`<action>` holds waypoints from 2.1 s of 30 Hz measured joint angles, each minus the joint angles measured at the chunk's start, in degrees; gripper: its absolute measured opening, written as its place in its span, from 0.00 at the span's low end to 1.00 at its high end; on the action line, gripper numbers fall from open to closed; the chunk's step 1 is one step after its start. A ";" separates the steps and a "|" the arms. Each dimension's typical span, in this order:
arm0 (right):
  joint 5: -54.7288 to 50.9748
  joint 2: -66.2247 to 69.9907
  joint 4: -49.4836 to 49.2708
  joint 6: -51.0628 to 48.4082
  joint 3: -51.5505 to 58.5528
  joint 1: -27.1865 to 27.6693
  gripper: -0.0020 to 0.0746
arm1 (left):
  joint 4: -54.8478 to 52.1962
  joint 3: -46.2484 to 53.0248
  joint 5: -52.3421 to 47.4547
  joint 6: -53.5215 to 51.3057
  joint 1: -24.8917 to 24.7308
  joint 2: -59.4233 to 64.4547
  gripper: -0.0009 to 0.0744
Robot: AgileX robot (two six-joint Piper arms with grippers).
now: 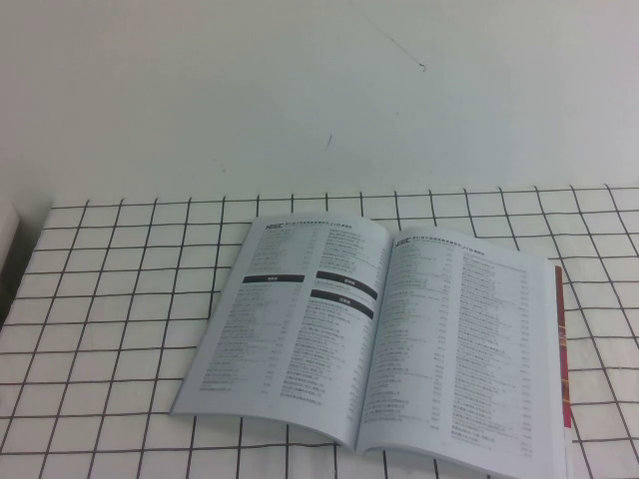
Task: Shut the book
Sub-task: 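Close the open booklet and leave it lying on the table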
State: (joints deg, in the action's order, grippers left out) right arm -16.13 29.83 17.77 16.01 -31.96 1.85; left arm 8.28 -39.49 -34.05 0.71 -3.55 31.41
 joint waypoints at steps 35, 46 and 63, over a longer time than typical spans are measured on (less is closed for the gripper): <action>-10.89 74.99 -67.55 -75.48 -23.50 -19.97 0.02 | 49.40 -17.22 2.68 -50.35 0.00 61.03 0.01; -12.92 81.20 -67.82 -74.48 -25.31 -19.76 0.02 | 51.20 -18.20 10.63 -52.38 0.00 69.65 0.01; -14.11 81.42 -67.86 -74.48 -25.76 -19.56 0.02 | 57.56 -18.58 6.16 -50.77 -0.10 77.39 0.01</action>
State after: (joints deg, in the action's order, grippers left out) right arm -30.24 111.24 -50.09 -58.46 -57.71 -17.71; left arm 65.84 -58.08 -27.89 -50.06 -3.66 108.81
